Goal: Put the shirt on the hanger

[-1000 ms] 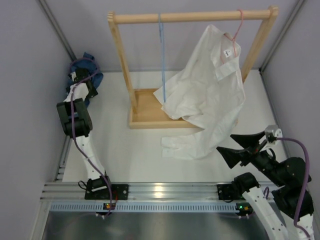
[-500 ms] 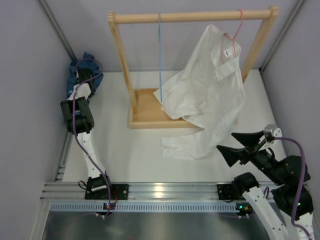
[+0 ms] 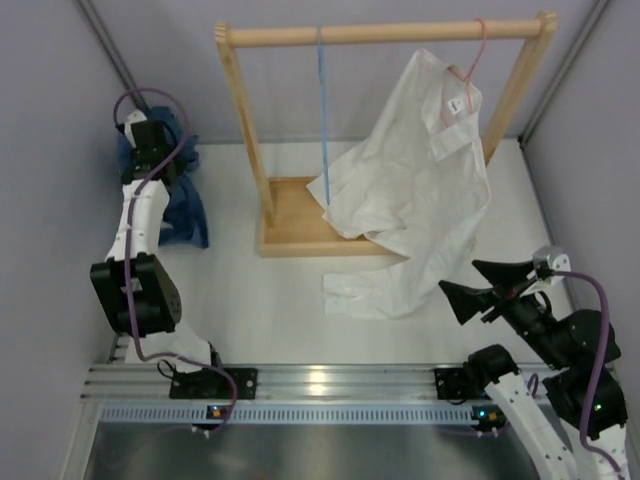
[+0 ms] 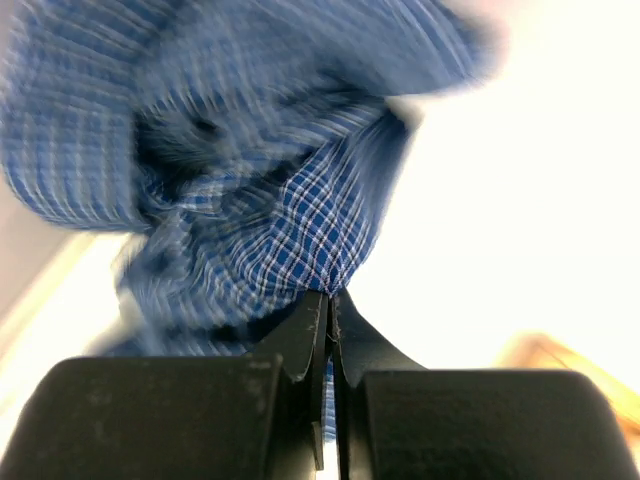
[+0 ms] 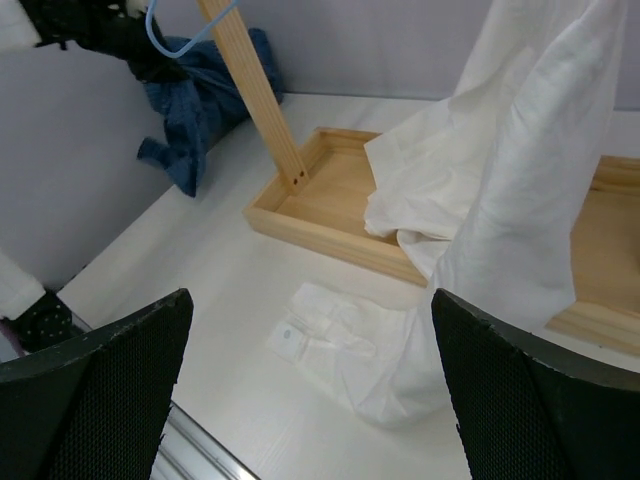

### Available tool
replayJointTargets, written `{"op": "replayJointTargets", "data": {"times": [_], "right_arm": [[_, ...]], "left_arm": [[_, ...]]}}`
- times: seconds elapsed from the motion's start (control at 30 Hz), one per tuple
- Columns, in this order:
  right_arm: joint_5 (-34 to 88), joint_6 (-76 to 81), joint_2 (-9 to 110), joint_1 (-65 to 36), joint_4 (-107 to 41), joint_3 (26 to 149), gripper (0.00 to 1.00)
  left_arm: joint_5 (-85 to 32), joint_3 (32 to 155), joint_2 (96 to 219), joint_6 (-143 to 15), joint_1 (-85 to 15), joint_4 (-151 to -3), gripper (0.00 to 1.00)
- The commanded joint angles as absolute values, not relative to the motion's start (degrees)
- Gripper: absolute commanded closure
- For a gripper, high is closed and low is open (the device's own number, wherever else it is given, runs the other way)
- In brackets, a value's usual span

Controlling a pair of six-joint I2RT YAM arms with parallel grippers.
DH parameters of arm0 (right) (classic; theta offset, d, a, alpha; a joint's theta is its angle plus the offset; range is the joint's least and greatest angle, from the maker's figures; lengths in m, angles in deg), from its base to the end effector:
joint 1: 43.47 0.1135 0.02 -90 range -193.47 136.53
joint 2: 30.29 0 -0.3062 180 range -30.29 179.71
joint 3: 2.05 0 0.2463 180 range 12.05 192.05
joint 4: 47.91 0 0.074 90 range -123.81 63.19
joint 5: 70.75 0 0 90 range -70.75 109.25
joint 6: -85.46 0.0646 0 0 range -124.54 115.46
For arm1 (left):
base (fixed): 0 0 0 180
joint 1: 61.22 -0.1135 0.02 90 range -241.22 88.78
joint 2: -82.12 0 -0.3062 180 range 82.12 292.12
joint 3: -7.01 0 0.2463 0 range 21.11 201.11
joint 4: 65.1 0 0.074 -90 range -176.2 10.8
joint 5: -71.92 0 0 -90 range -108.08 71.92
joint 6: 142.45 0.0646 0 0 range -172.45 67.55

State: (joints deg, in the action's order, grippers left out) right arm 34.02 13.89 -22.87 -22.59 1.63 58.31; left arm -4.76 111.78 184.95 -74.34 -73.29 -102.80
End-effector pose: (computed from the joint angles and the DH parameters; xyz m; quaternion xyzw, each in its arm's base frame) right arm -0.0049 0.0158 0.3577 -0.1081 0.6780 0.3258 0.6500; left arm 0.4323 0.1077 0.3404 -0.3087 0.8301 0.0641 0.4600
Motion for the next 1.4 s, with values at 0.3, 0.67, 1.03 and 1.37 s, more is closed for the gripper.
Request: {"op": "replayJointTargets", "data": {"times": [0.3, 0.67, 1.03, 1.37], "right_arm": [[28.13, 12.06, -16.5, -22.03, 0.73, 63.9, 0.01], [31.2, 12.16, -14.73, -22.03, -0.5, 65.05, 0.01], [68.84, 8.29, -12.45, -22.03, -3.74, 62.15, 0.01], [81.31, 18.56, -15.01, -21.94, -20.17, 51.6, 0.01]], "left_arm": [[-10.59, 82.38, 131.18, -90.05, -41.37, -103.72, 1.0], [-16.25, 72.61, 140.02, -90.34, 4.76, -101.71, 1.0], [4.9, 79.81, 147.79, -87.78, 10.77, -101.51, 0.3], [41.66, 83.42, 130.47, -113.99, 10.33, -138.31, 0.02]]}}
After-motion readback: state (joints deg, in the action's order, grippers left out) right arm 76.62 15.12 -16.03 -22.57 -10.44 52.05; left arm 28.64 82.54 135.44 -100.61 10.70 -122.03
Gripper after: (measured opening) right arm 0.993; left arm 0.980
